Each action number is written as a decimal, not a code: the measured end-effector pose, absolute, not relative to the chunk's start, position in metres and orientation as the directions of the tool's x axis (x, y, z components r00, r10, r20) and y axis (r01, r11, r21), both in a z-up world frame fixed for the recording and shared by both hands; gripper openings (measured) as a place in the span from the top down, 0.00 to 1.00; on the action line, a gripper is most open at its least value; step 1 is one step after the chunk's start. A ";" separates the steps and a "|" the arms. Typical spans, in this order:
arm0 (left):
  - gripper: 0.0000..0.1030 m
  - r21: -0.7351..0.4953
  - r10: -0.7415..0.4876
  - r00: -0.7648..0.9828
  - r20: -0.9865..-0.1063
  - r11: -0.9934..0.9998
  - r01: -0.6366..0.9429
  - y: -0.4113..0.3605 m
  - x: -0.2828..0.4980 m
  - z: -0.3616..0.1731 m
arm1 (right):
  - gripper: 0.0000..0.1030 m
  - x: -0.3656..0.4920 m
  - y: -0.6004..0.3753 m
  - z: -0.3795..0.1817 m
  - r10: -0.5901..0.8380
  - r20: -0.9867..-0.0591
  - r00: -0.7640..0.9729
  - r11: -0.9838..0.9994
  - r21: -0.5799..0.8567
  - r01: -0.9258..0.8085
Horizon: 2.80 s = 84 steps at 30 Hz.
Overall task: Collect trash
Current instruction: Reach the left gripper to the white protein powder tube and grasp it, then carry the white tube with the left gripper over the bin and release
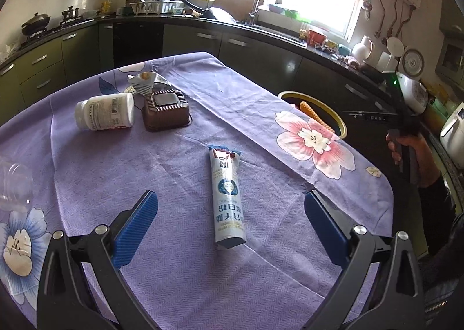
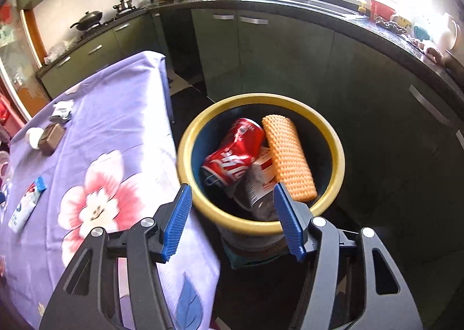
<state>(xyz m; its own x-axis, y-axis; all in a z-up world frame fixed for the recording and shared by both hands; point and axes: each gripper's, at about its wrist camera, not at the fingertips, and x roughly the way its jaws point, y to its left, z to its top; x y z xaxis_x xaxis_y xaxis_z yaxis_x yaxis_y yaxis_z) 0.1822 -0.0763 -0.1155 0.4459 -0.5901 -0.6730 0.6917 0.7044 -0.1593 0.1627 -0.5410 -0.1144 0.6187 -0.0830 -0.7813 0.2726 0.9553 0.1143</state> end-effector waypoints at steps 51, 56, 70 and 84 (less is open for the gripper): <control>0.81 -0.056 -0.492 0.388 -0.779 0.671 0.739 -0.167 0.178 -0.103 | 0.40 0.114 -0.542 -0.094 -0.105 -0.729 0.676 0.943 0.143 0.301; 0.81 -0.102 -0.556 0.314 -0.769 0.592 0.800 -0.213 0.179 -0.082 | 0.40 0.107 -0.558 -0.097 -0.124 -0.726 0.676 0.933 0.147 0.329; 0.81 -0.133 -0.587 0.153 -0.795 0.414 0.900 -0.425 0.220 -0.084 | 0.40 0.074 -0.631 -0.115 -0.142 -0.722 0.677 0.864 0.243 0.440; 0.27 -0.174 -0.613 0.187 -0.768 0.480 0.860 -0.444 0.240 -0.095 | 0.36 0.078 -0.634 -0.121 -0.128 -0.735 0.666 0.860 0.252 0.444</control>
<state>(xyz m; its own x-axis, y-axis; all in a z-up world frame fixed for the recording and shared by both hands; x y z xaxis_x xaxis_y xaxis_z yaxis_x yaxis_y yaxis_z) 0.2400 -0.4441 -0.0952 0.1868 -0.6128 -0.7678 0.8601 0.4797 -0.1736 0.0777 -0.6343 -0.1215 0.6662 -0.1283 -0.7347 0.4436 0.8601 0.2521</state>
